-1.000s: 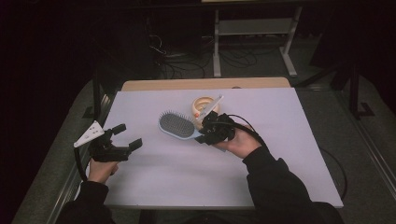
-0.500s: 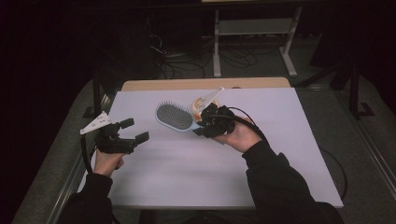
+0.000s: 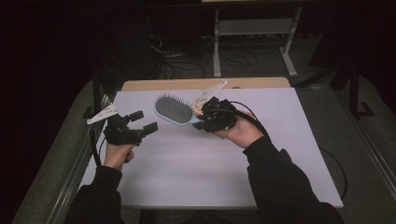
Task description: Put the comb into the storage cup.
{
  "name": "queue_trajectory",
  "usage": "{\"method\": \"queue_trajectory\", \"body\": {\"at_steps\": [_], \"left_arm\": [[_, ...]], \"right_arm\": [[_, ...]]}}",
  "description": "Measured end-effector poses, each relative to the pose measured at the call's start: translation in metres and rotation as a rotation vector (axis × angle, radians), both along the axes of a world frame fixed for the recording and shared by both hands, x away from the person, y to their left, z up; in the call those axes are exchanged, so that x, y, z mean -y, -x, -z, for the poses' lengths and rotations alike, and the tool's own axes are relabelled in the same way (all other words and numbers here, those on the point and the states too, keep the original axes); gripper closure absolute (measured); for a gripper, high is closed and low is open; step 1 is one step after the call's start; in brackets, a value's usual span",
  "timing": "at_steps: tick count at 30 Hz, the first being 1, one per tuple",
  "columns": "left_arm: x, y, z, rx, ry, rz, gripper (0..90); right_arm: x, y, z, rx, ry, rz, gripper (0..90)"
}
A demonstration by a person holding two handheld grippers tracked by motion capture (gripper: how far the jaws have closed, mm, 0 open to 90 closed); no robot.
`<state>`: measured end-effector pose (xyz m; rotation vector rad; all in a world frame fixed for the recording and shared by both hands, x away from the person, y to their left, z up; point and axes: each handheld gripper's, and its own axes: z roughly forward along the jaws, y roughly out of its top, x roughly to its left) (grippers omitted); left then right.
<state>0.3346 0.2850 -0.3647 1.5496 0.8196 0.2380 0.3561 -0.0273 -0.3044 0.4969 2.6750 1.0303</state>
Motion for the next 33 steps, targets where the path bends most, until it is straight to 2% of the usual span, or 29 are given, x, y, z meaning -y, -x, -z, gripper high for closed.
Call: {"method": "queue_trajectory", "body": {"at_steps": [4,7,10,15,21,25,29,31,33], "left_arm": [[0.009,-0.005,-0.009,-0.003,0.002,0.025,0.0],[0.015,-0.008,-0.017,-0.006,0.027,0.039,0.0],[0.020,-0.010,-0.023,-0.016,0.033,0.043,0.0],[0.027,-0.013,-0.028,-0.033,0.036,0.035,0.1],[0.032,-0.017,-0.033,-0.049,0.080,0.042,0.7],[0.038,-0.020,-0.037,-0.058,0.072,0.036,0.7],[0.045,-0.024,-0.040,-0.068,0.087,0.047,1.3],[0.047,-0.024,-0.041,-0.069,0.092,0.036,3.0],[0.050,-0.025,-0.042,-0.067,0.077,0.021,7.2]], "right_arm": [[-0.001,0.000,-0.003,0.015,-0.007,0.005,68.3],[-0.003,0.000,-0.005,0.023,-0.011,0.006,68.3],[-0.003,0.001,-0.007,0.036,-0.016,0.006,68.3],[-0.004,0.002,-0.011,0.062,-0.019,0.010,68.3],[-0.005,0.003,-0.013,0.069,-0.023,0.009,68.3],[-0.007,0.003,-0.014,0.072,-0.024,0.011,68.3],[-0.009,0.004,-0.014,0.088,-0.027,0.013,68.3],[-0.010,0.004,-0.013,0.087,-0.027,0.014,68.3],[-0.010,0.004,-0.013,0.090,-0.023,0.018,68.3]]}}
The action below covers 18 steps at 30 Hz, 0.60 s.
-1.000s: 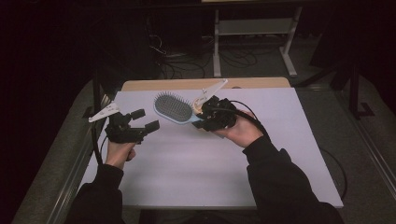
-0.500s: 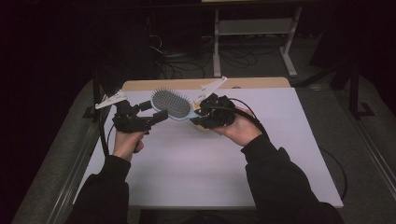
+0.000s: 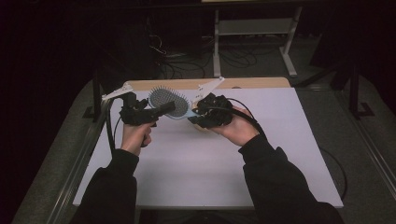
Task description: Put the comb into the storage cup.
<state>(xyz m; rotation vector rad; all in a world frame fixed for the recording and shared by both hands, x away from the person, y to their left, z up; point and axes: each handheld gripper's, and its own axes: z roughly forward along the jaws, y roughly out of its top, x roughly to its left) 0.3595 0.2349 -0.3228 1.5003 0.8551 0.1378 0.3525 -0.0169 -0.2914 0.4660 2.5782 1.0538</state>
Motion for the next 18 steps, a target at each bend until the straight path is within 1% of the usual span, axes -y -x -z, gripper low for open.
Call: {"method": "queue_trajectory", "body": {"at_steps": [3,5,7,8,10,11,13,15,18], "left_arm": [[0.0024,-0.0004,0.0004,-0.010,0.015,-0.027,14.0],[0.0020,-0.0013,0.0009,-0.024,0.036,-0.031,17.5],[0.0017,-0.0024,0.0016,-0.040,0.066,-0.032,20.8],[0.0013,-0.0029,0.0023,-0.054,0.085,-0.031,21.9],[0.0017,-0.0031,0.0042,-0.097,0.159,-0.026,26.4],[0.0030,-0.0025,0.0041,-0.106,0.168,-0.033,29.1],[0.0054,-0.0009,0.0020,-0.099,0.165,-0.050,33.1],[0.0062,-0.0006,-0.0006,-0.089,0.162,-0.047,37.1],[0.0057,-0.0016,-0.0033,-0.076,0.162,-0.032,41.7]], "right_arm": [[-0.0003,-0.0002,0.0011,0.006,-0.002,0.007,68.3],[0.0007,-0.0007,0.0016,0.000,-0.009,0.012,68.3],[0.0017,-0.0013,0.0020,0.004,-0.008,0.015,68.3],[0.0019,-0.0014,0.0022,0.007,-0.009,0.016,68.3],[0.0016,-0.0012,0.0029,0.013,-0.010,0.021,68.3],[0.0017,-0.0013,0.0032,0.011,-0.013,0.022,68.3],[0.0016,-0.0017,0.0041,0.014,-0.018,0.023,68.4],[0.0009,-0.0022,0.0054,0.010,-0.008,0.030,68.5],[0.0012,-0.0029,0.0063,0.010,-0.011,0.038,68.5]]}}
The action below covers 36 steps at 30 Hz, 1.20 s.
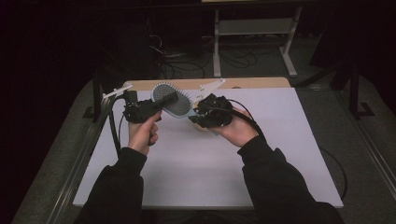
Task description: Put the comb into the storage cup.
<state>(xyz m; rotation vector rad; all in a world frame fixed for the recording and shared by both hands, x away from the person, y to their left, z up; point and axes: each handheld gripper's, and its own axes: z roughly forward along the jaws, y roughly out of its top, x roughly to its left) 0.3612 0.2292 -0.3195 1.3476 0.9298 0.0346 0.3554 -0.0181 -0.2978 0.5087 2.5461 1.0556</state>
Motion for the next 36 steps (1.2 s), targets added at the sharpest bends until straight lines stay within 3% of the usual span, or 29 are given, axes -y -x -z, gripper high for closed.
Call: {"method": "queue_trajectory", "body": {"at_steps": [4,9,14,20,24,28,36], "left_arm": [[0.000,0.000,-0.003,0.021,0.016,0.010,46.3],[0.004,0.003,-0.010,0.077,0.016,0.027,50.6],[0.013,0.007,-0.021,0.142,-0.065,0.027,52.8],[0.019,0.003,-0.025,0.137,-0.107,0.043,53.8],[0.023,0.000,-0.027,0.153,-0.152,0.033,54.0],[0.023,-0.002,-0.029,0.164,-0.142,0.042,54.0],[0.022,-0.005,-0.043,0.196,-0.163,0.058,53.9]], "right_arm": [[0.000,-0.001,0.000,0.005,-0.006,0.007,68.1],[0.002,-0.003,-0.001,0.005,-0.025,0.024,67.0],[0.003,-0.004,0.000,-0.007,-0.052,0.041,66.0],[0.008,-0.005,0.003,-0.031,-0.091,0.053,63.7],[0.012,-0.008,0.002,-0.059,-0.130,0.053,55.0],[0.017,-0.010,0.001,-0.081,-0.153,0.060,44.5],[0.029,-0.013,0.003,-0.129,-0.192,0.062,25.0]]}}
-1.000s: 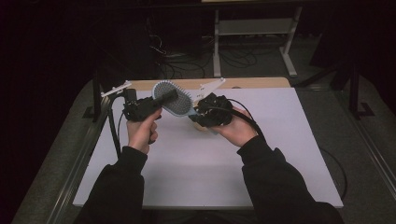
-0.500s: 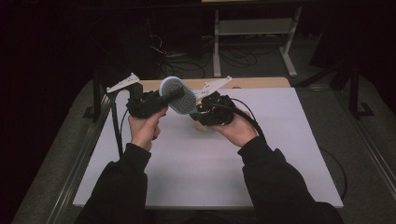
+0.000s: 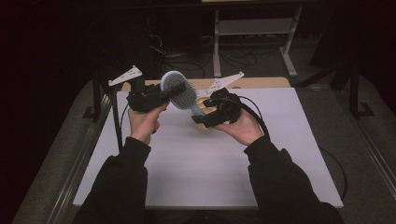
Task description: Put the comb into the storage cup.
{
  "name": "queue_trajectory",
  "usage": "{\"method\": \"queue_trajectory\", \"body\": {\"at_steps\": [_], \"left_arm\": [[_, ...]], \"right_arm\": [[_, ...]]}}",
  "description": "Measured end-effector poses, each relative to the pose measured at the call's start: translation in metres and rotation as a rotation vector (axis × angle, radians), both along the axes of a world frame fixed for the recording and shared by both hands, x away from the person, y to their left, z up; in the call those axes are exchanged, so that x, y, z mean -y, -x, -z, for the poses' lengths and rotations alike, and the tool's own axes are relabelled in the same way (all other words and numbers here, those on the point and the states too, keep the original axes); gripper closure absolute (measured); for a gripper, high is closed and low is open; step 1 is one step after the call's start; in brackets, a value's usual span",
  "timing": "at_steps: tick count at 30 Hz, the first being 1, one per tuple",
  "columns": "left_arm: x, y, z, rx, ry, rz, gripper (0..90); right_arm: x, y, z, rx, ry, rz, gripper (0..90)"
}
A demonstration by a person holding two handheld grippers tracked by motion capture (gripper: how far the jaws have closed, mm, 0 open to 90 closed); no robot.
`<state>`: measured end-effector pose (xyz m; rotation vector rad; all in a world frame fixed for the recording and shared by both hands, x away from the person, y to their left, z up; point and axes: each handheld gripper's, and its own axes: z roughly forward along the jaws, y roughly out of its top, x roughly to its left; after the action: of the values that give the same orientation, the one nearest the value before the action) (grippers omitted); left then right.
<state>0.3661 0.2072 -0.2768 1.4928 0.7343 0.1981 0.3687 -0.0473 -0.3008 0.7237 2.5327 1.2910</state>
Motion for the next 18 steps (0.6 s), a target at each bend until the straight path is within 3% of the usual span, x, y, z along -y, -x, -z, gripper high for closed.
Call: {"method": "queue_trajectory", "body": {"at_steps": [5,8,12,18], "left_arm": [[0.001,-0.003,-0.005,-0.001,0.008,0.003,53.7],[0.001,-0.004,-0.007,0.001,0.008,0.009,53.8],[0.000,-0.006,-0.010,0.008,0.006,0.005,53.8],[-0.002,-0.007,-0.013,0.023,-0.004,0.001,53.8]], "right_arm": [[0.009,-0.001,0.003,0.005,-0.033,0.023,13.5],[0.014,-0.002,0.004,-0.006,-0.051,0.030,12.3],[0.020,-0.003,0.008,-0.025,-0.057,0.033,2.2],[0.036,-0.004,0.013,-0.024,-0.105,0.057,0.0]]}}
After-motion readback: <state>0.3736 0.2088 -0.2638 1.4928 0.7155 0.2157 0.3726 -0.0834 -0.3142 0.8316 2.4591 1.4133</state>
